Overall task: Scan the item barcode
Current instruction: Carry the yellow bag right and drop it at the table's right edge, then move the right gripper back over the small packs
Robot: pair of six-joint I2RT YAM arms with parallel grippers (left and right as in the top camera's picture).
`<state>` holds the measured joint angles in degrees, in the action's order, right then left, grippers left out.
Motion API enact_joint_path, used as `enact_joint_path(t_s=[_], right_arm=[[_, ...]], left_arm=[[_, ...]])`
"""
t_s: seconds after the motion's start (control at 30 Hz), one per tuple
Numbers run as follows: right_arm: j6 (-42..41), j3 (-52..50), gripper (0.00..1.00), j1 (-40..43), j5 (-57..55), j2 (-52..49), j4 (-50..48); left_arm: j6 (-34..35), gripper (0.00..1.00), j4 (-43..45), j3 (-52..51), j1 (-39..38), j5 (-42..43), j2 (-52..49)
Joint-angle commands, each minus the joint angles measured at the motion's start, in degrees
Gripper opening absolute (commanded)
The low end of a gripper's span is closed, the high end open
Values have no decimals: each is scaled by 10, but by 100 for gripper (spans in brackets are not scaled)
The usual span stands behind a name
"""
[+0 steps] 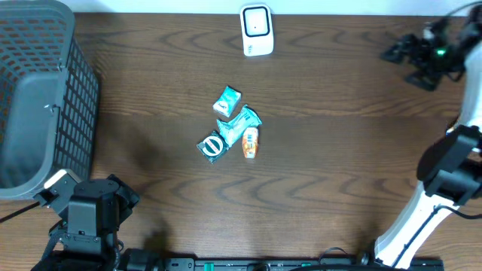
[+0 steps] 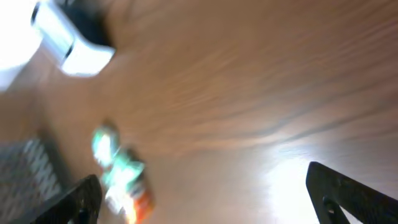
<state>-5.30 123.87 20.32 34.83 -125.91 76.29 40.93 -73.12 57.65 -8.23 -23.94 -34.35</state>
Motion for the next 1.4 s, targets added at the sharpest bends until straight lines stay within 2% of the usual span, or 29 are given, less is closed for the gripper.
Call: enact_joint_path(t_s=[0.0,0.13,0.3,0.5,0.8,1.37], right_arm=[[26,-5,99,-57,33,1,26],[26,-5,99,-110,-46,1,56],[26,-6,99,-178,-71,1,99],[26,-6,99,-242,-136,1,102],[26,-6,99,-315,-137,1,81],[-11,-7,99,-393,-137,1,43]], left_arm=[[8,98,-2,0,4,-10,1],[8,98,-2,0,4,-10,1],[8,97,-2,0,4,-10,1],[7,98,-2,0,4,-10,1],[8,98,-2,0,4,-10,1],[7,98,-2,0,4,-10,1]])
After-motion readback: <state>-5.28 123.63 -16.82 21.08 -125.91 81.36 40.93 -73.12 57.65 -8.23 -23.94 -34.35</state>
